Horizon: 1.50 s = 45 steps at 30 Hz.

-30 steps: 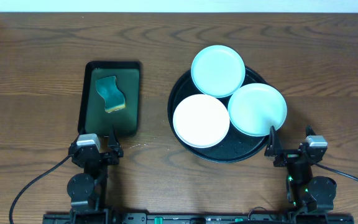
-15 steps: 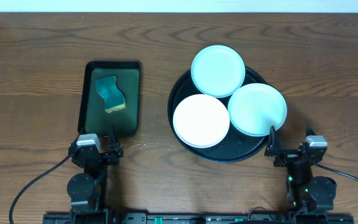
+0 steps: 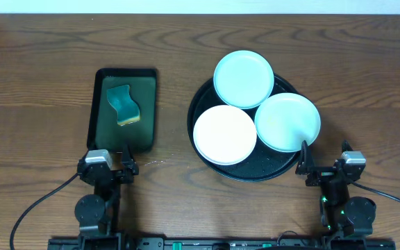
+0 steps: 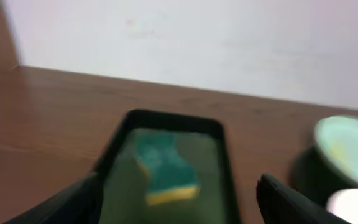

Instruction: Clean dirty plates on tray and stack at the side

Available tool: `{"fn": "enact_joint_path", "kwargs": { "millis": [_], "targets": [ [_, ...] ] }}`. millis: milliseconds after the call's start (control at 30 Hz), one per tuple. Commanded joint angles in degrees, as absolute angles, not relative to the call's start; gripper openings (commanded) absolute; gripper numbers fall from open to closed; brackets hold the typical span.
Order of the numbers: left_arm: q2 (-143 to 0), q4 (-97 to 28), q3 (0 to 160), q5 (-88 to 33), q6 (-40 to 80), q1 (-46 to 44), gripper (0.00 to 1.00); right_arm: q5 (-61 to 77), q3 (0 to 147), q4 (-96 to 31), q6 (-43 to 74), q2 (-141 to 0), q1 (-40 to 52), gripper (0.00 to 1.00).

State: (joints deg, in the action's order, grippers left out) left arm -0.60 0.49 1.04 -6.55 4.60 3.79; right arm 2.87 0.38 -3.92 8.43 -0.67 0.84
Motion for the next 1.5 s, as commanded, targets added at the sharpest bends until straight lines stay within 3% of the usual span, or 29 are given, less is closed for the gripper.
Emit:
{"fn": "enact_joint_path", "kwargs": {
  "millis": [0, 67, 133, 233, 333, 433, 533, 667, 833, 967, 1067, 1200, 1400, 1433, 1467],
  "targets": [
    [-0.2, 1.5, 0.2, -25.7, 19.7, 4.1, 0.80, 2.4, 0.3, -4.1, 7.4, -0.4, 0.3, 0.99],
    [-0.2, 4.6, 0.2, -34.7, 29.5, 4.1, 0.80, 2.4, 0.3, -4.1, 7.4, -0.4, 0.3, 0.99],
    [-0.2, 9.5, 0.2, -35.4, 35.2, 4.1, 0.80, 2.4, 0.3, -4.1, 7.4, -0.4, 0.3, 0.99],
    [-0.2, 30.3, 0.2, -35.2, 37.8, 4.1, 0.80, 2.4, 0.3, -4.1, 7.4, -0.4, 0.3, 0.99],
    [-0.2, 48.1, 1.3, -26.8, 37.9, 4.1, 0.80, 2.4, 0.3, -4.1, 7.4, -0.4, 0.3, 0.99],
    [-0.3, 49.3, 6.2, -21.1, 38.6, 4.1, 0.79, 2.4, 0.3, -4.1, 7.4, -0.4, 0.3, 0.99],
    [-1.7, 40.8, 14.2, -21.1, 34.6, 4.1, 0.80, 2.4, 0.3, -4.1, 7.4, -0.4, 0.3, 0.99],
    [-9.0, 13.1, 30.6, -21.1, 23.6, 4.1, 0.80, 2.4, 0.3, -4.1, 7.4, -0.4, 0.3, 0.99],
    [-32.7, -27.1, 60.1, -20.5, 11.4, 4.1, 0.80, 2.4, 0.3, -4.1, 7.4, -0.4, 0.3, 0.99],
    [-49.1, -45.8, 77.1, -29.2, 7.1, 4.1, 0.80, 2.4, 0.3, -4.1, 7.4, -0.4, 0.3, 0.99],
    [-58.0, -49.2, 82.6, -27.4, 7.9, 4.1, 0.80, 2.4, 0.3, -4.1, 7.4, -0.4, 0.3, 0.99],
    [-71.1, -55.3, 90.2, -18.1, 17.9, 4.1, 0.80, 2.4, 0.3, -4.1, 7.4, -0.4, 0.3, 0.99],
    [-92.9, -64.0, 101.7, -7.4, 17.9, 4.1, 0.80, 2.4, 0.3, -4.1, 7.4, -0.4, 0.3, 0.99],
    [-95.2, -63.4, 101.7, -5.9, 17.9, 4.2, 0.99, 2.4, 0.3, -4.1, 7.4, -0.4, 0.3, 0.99],
    [-97.7, -63.0, 101.7, -4.7, 17.9, 4.3, 0.99, 2.4, 0.3, -4.1, 7.4, -0.4, 0.3, 0.99]
  ]
}}
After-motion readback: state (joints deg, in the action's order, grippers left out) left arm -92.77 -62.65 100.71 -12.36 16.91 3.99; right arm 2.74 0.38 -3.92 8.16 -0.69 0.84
